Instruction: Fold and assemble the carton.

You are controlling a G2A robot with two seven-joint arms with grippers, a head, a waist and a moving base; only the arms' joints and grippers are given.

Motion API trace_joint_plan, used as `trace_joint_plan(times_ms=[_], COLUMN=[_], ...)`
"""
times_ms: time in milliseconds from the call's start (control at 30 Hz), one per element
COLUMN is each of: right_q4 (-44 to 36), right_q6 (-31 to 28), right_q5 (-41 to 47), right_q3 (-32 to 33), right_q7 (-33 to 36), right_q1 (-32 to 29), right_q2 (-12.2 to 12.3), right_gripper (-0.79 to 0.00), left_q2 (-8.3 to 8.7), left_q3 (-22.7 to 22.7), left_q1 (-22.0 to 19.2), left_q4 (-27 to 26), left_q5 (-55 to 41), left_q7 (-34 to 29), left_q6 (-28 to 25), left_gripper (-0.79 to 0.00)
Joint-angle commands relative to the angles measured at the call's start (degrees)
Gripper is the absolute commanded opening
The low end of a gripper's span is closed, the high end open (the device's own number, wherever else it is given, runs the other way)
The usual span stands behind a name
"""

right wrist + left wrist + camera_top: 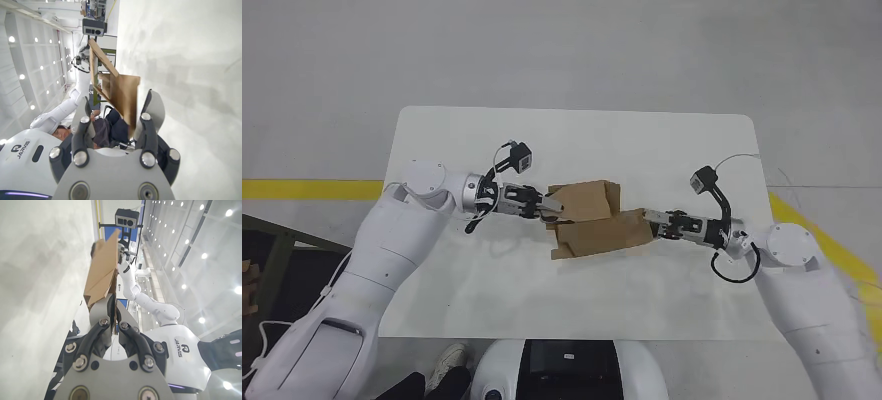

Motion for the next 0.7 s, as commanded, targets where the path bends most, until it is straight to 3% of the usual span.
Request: trace_joint_plan(times_ms=[0,200,667], right_q4=[0.07,-1.80,-0.07], right_q6=[-0.35,-2.21,-8.10], right_q5=[-0.02,5.39,18.99], right_q3=[1.37,2.47,-6.75], right_q7=[-0.72,1.19,9.90], right_q1=[-0.28,-1.00,3.55], right_q2=[0.24,0.30,-2.32], right_gripper=[0.000,0.000,0.000], left_q2=[0.08,0.28,0.58], left_q3=[-0.30,-0.88,-0.81], left_q1=[0.25,1.22,2.57], left_q4=[-0.67,-2.63,-5.06], left_q5=[-0.18,-0.69,1.07], left_q7=[-0.35,-1.90,-4.30], left_q6=[-0.13,-0.37,-0.44], left_gripper=[-0.785,-0.785,-0.785])
